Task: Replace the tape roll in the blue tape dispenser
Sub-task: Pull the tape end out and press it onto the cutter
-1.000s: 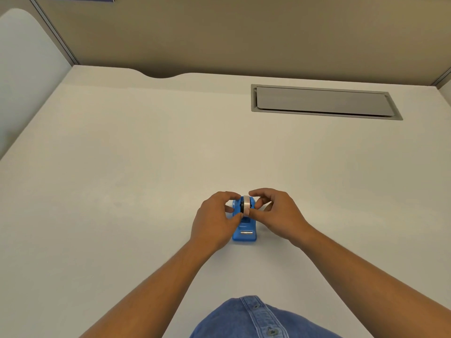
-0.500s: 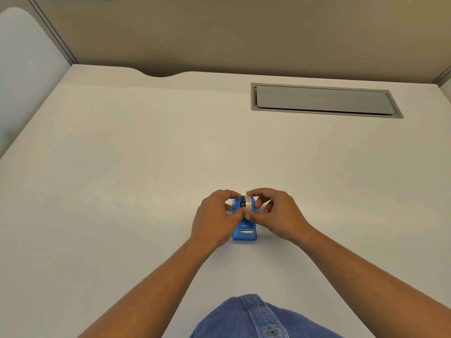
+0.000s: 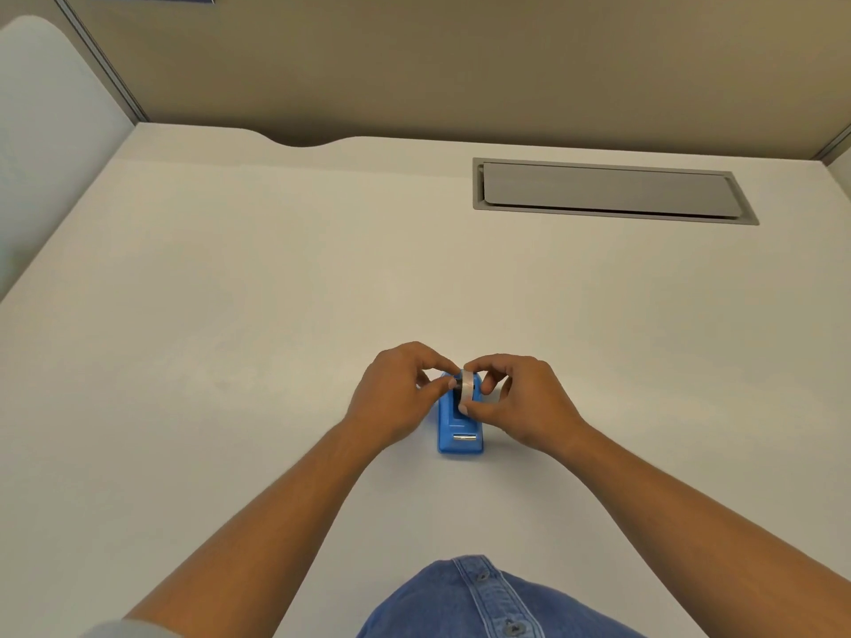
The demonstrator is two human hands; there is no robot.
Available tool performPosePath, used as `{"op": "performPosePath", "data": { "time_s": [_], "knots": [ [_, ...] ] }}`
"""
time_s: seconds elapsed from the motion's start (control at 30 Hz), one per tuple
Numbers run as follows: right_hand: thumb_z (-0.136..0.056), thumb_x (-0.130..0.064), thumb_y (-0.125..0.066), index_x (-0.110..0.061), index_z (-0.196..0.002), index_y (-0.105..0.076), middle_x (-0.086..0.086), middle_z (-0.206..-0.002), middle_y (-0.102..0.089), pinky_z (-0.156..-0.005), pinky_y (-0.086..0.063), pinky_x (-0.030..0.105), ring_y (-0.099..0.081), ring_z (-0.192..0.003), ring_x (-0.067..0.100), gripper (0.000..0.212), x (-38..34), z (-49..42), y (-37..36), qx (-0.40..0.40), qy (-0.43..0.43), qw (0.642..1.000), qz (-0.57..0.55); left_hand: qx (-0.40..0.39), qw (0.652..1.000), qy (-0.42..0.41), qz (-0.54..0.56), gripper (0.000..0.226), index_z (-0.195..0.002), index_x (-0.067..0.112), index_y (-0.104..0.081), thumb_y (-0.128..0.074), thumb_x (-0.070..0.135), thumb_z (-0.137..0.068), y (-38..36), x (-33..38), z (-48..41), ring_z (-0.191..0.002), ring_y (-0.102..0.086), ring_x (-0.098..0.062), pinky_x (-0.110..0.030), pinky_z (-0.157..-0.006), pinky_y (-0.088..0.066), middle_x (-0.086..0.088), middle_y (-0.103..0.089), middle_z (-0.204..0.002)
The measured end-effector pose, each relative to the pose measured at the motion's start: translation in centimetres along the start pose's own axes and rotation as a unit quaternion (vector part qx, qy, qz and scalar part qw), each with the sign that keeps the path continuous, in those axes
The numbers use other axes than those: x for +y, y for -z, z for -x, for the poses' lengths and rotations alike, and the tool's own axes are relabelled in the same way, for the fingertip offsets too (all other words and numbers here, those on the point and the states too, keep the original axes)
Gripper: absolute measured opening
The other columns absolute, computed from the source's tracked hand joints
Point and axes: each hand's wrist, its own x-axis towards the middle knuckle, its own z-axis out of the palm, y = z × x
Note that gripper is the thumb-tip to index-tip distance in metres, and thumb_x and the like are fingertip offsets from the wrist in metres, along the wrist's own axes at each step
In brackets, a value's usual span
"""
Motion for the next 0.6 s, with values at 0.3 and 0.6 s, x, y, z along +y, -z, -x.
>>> {"op": "performPosePath", "data": {
  "time_s": [0.3,0.6],
  "knots": [
    [-0.066,-0.04,-0.083,-0.035,-0.104,-0.069,-0.014,-0.072,-0.062,-0.054,-0.035,0.017,-0.05,-0.054,0.0,0.041,-0.4,0.2,0.2,-0.004,0.003,0.999,0.034,-0.055,0.984,-0.077,-0.151,0.018,-0.102,0.033,-0.075,-0.069,0.039,-0.086,0.7,1.3,-1.1,-0.072,-0.05,-0.007,-0.02,-0.059,-0.034,0.013,-0.067,-0.102],
    [-0.068,-0.038,-0.08,-0.036,-0.107,-0.068,-0.015,-0.068,-0.063,-0.054,-0.033,0.015,-0.05,-0.053,-0.003,0.041,-0.4,0.3,-0.1,-0.001,0.009,0.999,0.049,-0.044,0.974,-0.087,-0.203,0.016,-0.095,0.031,-0.075,-0.063,0.039,-0.091,0.4,1.7,-1.5,-0.071,-0.051,-0.007,-0.024,-0.061,-0.035,0.013,-0.068,-0.1]
  ]
}}
